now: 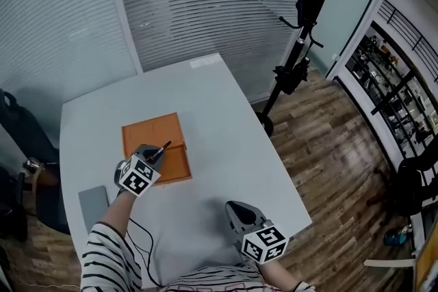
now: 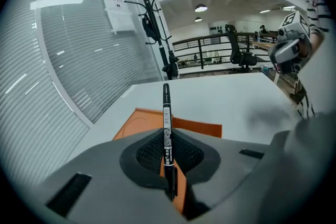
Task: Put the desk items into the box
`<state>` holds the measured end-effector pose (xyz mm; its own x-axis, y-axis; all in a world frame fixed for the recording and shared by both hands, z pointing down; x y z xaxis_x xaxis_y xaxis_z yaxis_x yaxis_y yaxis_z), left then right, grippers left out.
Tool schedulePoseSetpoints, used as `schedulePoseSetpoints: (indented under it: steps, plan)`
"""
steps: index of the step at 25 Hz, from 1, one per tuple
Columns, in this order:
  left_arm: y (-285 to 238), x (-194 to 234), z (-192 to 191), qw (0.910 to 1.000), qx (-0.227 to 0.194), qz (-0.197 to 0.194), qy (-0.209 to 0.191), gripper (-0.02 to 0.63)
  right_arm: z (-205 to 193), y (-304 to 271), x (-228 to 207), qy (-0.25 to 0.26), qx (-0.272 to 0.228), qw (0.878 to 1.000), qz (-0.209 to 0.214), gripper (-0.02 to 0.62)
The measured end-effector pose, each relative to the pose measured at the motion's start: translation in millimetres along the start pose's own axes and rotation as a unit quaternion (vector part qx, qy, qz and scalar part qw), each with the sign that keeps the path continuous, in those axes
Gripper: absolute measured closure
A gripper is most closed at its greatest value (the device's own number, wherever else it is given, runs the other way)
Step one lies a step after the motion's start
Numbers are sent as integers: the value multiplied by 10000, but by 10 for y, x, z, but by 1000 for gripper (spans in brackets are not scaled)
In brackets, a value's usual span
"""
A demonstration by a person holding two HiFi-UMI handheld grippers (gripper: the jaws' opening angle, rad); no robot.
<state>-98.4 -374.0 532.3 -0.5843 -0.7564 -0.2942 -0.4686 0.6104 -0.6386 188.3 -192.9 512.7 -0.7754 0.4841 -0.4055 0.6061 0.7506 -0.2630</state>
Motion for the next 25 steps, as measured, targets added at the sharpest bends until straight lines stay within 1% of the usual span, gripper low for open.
schedulePoseSetpoints:
  steps: [3, 9, 16, 22, 25]
  plan:
    - [-169, -59, -103, 9994, 312, -149, 50, 568, 0, -11, -101, -18, 21, 10000, -3, 568]
    - [-405, -104, -274, 9969, 682, -283, 258, 568, -38, -77, -224, -63, 136, 9999, 78, 568]
    - [-633, -175, -384, 9928, 1069, -460, 296, 568, -31, -131, -362, -99, 238, 9996, 113, 568]
    - [-754, -176, -480, 9894, 1309, -588, 220, 567, -16, -223, -445, -88, 289, 9994, 163, 568]
    - [-810, -151, -501, 9874, 1464, -592, 139, 567, -45, -271, -451, -120, 342, 9991, 209, 568]
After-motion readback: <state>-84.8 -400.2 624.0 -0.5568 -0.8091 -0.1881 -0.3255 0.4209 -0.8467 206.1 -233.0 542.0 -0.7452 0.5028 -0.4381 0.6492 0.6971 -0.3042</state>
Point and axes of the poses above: the fingertips, and each gripper's own axes: y backward along the fingers, x to its left, z out of its top, the point moved 9 cm from there along y, backward along the fingers, and after that the axes turned 5 degrees about -x, right-handed, at the moved point
